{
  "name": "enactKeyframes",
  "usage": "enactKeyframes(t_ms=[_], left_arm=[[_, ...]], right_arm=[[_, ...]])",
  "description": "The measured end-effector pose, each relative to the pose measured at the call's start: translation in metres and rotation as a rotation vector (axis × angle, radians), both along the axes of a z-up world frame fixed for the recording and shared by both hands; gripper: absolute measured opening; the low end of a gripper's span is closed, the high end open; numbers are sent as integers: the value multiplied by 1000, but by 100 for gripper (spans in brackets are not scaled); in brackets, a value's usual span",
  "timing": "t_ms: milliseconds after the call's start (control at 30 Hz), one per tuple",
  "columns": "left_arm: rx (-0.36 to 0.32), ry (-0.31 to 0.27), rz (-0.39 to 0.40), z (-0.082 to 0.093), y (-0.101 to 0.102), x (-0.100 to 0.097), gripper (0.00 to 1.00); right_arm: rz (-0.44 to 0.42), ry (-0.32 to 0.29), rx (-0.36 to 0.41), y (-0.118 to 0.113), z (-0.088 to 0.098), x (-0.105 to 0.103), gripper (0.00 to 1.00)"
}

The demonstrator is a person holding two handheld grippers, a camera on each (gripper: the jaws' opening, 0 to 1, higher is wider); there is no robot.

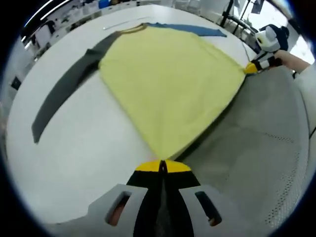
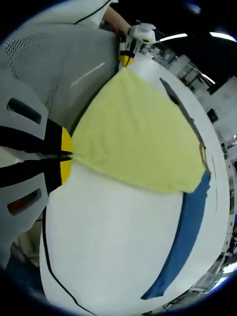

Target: Fold the garment on the visible template until the final outline fits inside the template.

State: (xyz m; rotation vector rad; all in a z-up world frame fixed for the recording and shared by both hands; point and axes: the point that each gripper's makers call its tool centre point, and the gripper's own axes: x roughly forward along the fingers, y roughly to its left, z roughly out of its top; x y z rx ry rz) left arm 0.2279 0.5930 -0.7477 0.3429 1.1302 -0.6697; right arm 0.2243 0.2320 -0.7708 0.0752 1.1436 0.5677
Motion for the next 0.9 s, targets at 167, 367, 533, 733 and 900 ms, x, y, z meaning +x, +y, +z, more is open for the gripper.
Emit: enactKeyframes(t_ms=[167, 367, 533, 733, 900], left_arm=[[6, 6, 2, -5, 1, -1, 0], [14, 16, 7, -6, 2, -1, 0], [20, 20, -5, -7, 2, -2, 0], [53, 31, -41, -12, 5, -6, 0], [43, 28, -27, -10, 5, -5, 0]], right_arm=[[2, 6, -3, -1, -3, -1, 3], [23, 3, -19, 0, -2, -2, 3], [58, -15, -47, 1, -2, -1, 3], [142, -69, -91, 3, -1, -2, 4], [174, -86, -107, 3, 0, -1, 4]])
